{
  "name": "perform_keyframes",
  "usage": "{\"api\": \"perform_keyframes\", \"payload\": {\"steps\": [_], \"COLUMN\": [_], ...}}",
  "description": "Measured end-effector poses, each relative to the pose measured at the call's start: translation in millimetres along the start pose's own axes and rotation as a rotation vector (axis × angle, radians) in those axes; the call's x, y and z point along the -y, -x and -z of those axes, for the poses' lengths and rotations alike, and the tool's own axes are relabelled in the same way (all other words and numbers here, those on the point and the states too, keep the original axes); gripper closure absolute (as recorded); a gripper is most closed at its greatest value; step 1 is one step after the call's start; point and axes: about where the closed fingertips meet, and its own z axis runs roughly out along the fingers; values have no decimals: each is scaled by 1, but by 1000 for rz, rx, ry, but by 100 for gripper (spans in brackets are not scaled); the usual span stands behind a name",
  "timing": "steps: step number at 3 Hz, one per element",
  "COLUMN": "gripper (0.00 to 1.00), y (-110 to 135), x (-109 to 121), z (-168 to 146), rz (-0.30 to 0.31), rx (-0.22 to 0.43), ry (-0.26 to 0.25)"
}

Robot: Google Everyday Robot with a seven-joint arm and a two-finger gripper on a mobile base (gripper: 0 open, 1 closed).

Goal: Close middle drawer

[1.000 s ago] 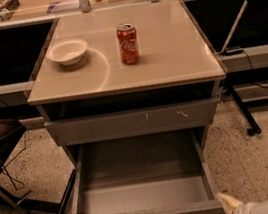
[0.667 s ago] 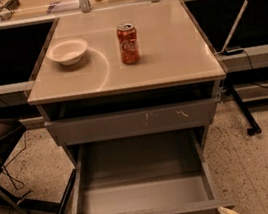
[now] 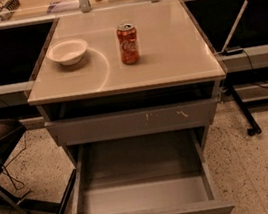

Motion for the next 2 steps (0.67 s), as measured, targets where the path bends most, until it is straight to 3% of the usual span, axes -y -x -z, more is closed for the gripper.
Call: {"api": "perform_keyframes", "payload": {"steps": [1,2], "gripper": [0,0], "y": [-22,-25], "x": [9,37], "z": [-56,-106], "rz": [-39,-75], "rx": [27,72], "ry": [41,72]}}
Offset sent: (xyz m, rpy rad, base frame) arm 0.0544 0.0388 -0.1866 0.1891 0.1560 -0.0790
